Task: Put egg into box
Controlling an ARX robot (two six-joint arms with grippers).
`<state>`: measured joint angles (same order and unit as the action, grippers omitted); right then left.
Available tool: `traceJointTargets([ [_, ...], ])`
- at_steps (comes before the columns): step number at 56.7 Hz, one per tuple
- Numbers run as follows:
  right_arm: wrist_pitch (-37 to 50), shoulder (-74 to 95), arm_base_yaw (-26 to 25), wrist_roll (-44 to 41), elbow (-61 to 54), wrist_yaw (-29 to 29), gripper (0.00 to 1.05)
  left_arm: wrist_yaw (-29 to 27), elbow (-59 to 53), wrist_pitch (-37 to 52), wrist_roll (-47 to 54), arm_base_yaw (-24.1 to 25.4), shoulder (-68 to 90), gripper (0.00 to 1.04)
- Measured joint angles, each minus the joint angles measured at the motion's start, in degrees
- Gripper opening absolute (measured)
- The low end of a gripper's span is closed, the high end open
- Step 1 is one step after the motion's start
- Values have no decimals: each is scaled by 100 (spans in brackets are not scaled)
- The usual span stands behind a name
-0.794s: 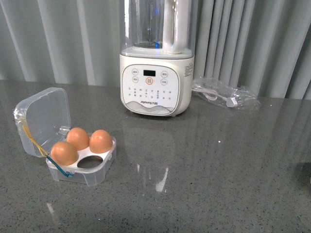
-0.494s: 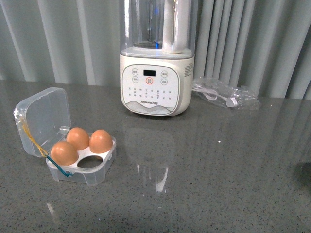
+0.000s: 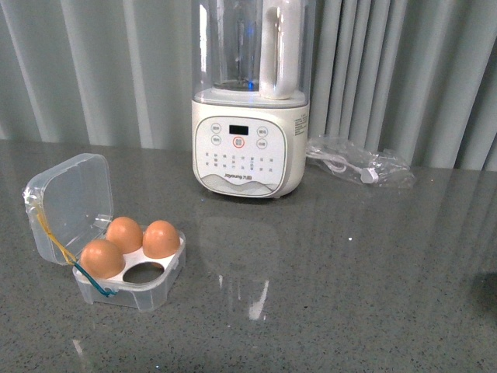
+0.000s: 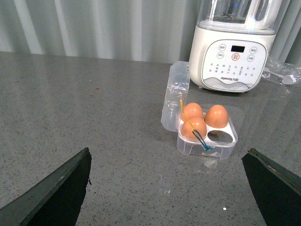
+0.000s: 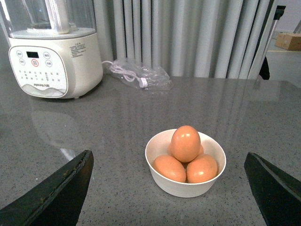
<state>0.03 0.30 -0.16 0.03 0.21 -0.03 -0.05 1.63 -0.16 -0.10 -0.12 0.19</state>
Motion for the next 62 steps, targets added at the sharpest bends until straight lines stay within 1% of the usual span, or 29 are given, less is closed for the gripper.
traceJointTargets([
  [22,-2,0,0,0,0,4,97,0,0,0,0,0,0,98],
  [23,-70,31,57,-39,15,157,97,0,0,0,0,0,0,98],
  [25,-472,251,376,-225,181,1075,97,0,0,0,0,0,0,98],
  [26,-483,315,470,-289,210,1333,97,-2,0,0,-2,0,0,98],
  [27,-485,376,542,-321,234,1510,97,-7,0,0,0,0,0,98],
  [30,-492,470,619,-404,304,1641,97,-2,0,0,0,0,0,98],
  [35,-358,570,588,-522,448,1567,97,0,0,0,0,0,0,98],
  [41,247,1032,221,-616,629,1198,97,0,-2,0,0,0,-2,98],
  [47,1182,2009,-160,-702,800,927,97,-2,0,0,0,0,-2,98],
  [52,1906,2883,-326,-767,1023,782,97,0,0,0,0,0,-2,98],
  [55,2406,3681,-415,-765,1320,649,97,0,0,0,0,0,-2,98],
  [59,2682,4463,-472,-730,1652,494,97,-2,0,0,0,0,-2,98],
  [62,2658,4992,-494,-647,1912,229,97,-2,0,0,0,0,-2,98],
])
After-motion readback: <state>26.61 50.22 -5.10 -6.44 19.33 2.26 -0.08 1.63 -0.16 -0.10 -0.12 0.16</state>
